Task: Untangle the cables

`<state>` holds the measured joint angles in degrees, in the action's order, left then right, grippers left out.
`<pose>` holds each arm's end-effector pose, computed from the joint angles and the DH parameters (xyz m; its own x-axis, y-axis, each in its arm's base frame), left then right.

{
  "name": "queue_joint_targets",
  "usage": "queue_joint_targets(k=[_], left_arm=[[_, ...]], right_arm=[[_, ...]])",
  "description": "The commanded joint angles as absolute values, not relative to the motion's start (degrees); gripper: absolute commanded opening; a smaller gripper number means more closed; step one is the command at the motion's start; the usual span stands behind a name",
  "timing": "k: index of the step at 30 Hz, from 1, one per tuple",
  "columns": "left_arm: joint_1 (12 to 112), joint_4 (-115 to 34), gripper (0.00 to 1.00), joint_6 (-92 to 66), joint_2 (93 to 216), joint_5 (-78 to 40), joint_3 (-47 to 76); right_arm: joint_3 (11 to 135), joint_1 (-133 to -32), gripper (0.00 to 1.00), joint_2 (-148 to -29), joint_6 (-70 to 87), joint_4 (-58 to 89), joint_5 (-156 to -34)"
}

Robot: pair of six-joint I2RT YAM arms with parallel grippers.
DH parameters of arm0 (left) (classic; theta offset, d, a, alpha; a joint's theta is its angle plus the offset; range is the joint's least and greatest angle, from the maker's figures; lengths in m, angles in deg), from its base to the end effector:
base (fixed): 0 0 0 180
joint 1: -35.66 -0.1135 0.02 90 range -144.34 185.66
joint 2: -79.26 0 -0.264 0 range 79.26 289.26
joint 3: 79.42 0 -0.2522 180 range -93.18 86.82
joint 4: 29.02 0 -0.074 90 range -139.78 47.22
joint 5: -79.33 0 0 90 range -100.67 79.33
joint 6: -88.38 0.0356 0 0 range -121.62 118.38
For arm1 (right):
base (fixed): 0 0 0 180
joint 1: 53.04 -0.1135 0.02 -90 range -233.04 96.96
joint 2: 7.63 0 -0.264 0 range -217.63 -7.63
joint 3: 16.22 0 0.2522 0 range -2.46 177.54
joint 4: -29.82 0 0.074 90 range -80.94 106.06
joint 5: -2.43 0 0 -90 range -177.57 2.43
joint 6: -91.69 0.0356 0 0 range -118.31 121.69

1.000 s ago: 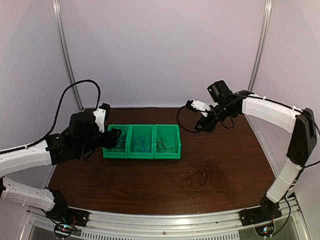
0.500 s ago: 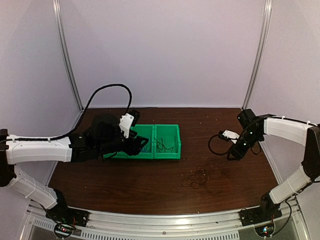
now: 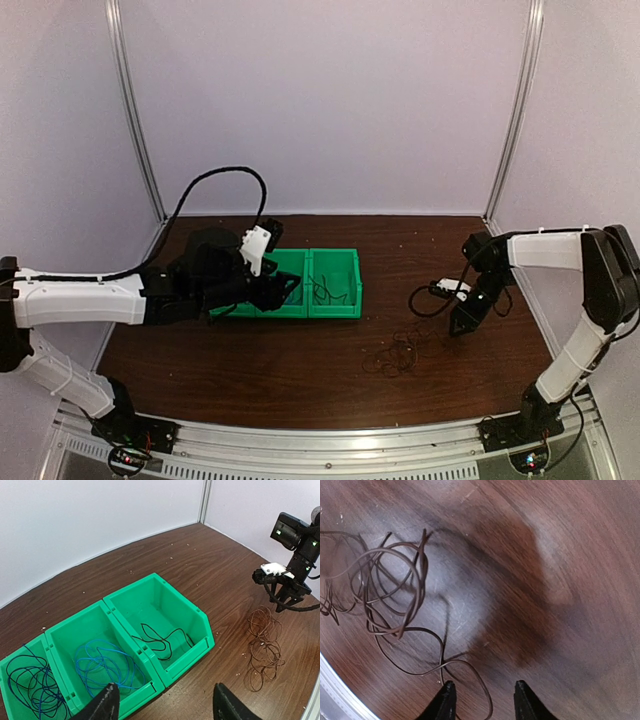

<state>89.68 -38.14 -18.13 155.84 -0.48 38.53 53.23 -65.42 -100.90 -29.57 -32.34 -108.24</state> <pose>0.1830 -0.2413 0.2633 -0.4252 0.1096 -0.8984 0.6054 0.7724 -0.1923 0.2642 0.0709 0.1682 -0.7163 -0.6543 -0.2426 -0.6977 0.6657 0.2646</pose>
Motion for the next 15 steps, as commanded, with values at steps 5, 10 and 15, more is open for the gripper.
queue_joint_targets(k=[5,10,15], left_arm=[[90.05,-33.26,0.65,-18.48,154.88,-0.9,39.01],[93.55,-28.67,0.64,-14.8,159.13,-2.86,36.56],[98.95,-20.19,0.65,-10.43,165.25,-1.21,32.2]], right_arm=[[57.63,-64.89,0.0,-101.22,-30.21,-38.1,-110.72],[66.32,-64.92,0.0,-94.77,-32.11,-44.56,-117.63],[75.46,-66.45,0.0,-88.04,-33.32,-46.97,-123.39]])
